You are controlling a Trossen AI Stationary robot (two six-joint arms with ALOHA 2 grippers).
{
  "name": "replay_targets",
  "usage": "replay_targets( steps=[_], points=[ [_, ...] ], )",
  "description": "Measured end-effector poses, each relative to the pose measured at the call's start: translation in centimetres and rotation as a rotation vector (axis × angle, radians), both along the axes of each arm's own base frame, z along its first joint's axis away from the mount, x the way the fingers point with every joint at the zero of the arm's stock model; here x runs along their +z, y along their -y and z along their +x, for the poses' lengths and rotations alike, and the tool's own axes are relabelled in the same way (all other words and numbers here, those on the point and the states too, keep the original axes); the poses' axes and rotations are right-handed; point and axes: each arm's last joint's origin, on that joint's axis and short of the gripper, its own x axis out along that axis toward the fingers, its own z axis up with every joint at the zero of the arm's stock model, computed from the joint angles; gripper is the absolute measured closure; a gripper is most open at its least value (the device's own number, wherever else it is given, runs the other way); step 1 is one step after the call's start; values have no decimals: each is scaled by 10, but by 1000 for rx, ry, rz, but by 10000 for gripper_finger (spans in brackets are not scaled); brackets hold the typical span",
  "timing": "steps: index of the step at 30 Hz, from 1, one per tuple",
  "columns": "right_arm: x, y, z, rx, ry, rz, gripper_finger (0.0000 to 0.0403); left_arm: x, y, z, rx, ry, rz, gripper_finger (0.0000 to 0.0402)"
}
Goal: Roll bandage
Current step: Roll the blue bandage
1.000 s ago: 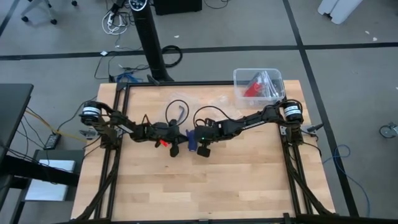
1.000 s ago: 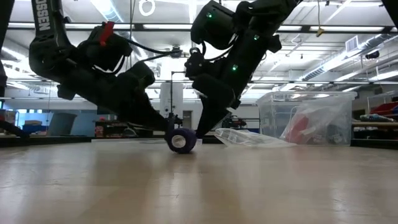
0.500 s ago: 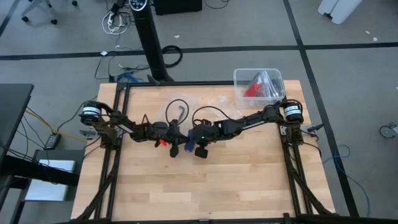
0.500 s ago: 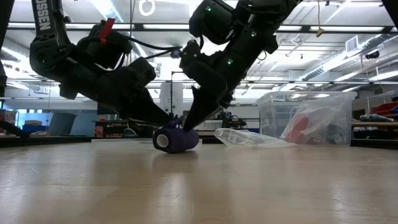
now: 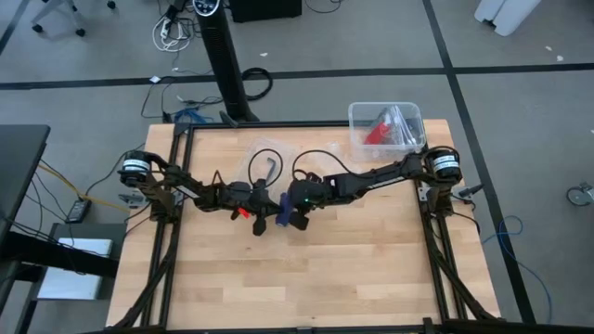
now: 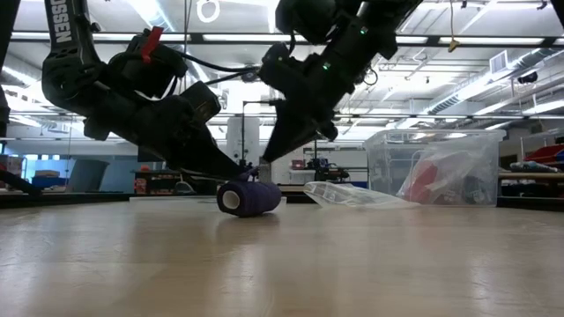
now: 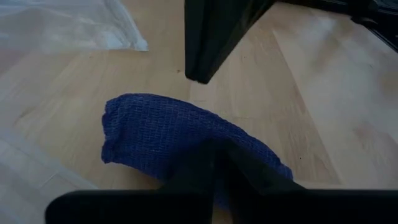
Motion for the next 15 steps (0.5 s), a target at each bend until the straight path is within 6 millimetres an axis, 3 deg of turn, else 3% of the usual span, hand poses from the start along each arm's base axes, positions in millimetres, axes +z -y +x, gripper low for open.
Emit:
replay_targets(
  steps=[4,8,15],
  points=[
    [-3,10,2,-134,30,171,350,0,0,0,0,-1,0,370],
    [-10,21,3,-230,28,229,310,0,0,0,0,-1,0,370],
    [0,24,11,-200,136,281,284,0,0,0,-10,-1,21,370]
  ],
)
